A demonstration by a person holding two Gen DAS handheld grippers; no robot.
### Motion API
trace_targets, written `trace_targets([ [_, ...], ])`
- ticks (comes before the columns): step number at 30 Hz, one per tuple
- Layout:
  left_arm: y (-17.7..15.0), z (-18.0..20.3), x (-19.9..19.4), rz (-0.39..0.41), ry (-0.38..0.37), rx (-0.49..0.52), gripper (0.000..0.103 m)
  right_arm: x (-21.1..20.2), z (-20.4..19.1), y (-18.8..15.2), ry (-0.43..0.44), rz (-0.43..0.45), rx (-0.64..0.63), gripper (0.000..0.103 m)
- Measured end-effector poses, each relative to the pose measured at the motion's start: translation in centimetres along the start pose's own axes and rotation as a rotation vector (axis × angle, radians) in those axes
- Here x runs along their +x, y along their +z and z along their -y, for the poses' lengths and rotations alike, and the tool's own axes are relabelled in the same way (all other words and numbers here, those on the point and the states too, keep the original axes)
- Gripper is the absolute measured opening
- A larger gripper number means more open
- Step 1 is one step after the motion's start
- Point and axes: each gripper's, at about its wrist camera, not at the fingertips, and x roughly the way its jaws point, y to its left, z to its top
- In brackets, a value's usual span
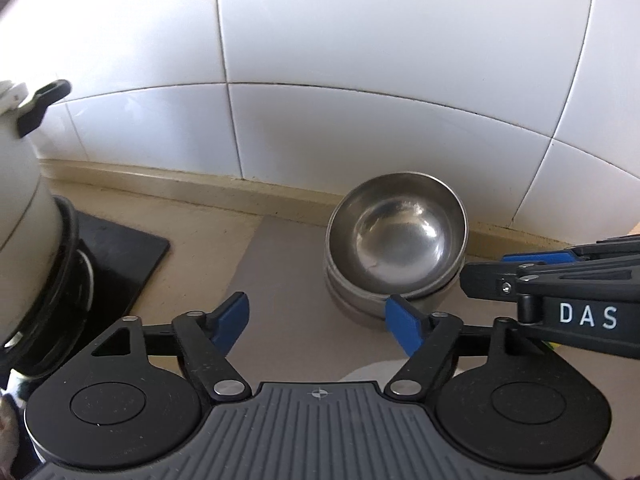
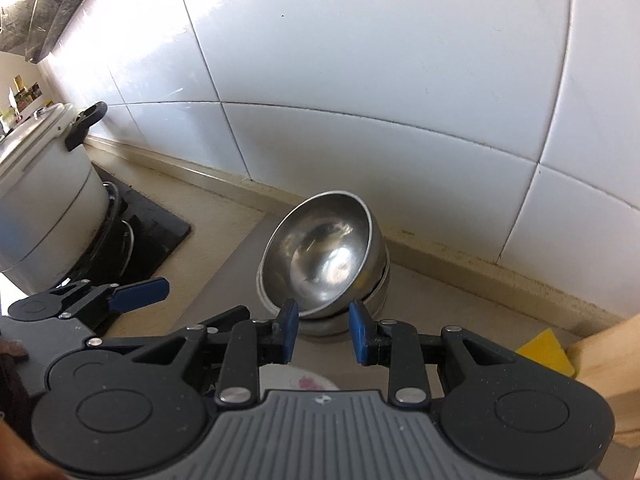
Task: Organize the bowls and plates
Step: 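Open both grippers and release the bowl onto the stack, then move both grippers back from the bowl stack over the plate stack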
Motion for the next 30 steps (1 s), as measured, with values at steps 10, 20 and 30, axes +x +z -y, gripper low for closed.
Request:
trace_targets([
  [10,-2.3,-0.5,-2.5,0.000,0.010,-0.001,0.080,-2.3,-1.6,-2.7,0.007,0.006,-0.002,0.012],
  [20,-4.6,-1.4,-4.5,-0.006,0.022,-0.009,0.085,-4.7,-2.9,-5.1,0.006,0.028,0.001,0.030],
  [30,-6.6,-2.3,-5.7,-0.024,0.018,-0.019,0.088,-6.4,-4.3,-7.6,0.000,0.041,0.004,0.042],
])
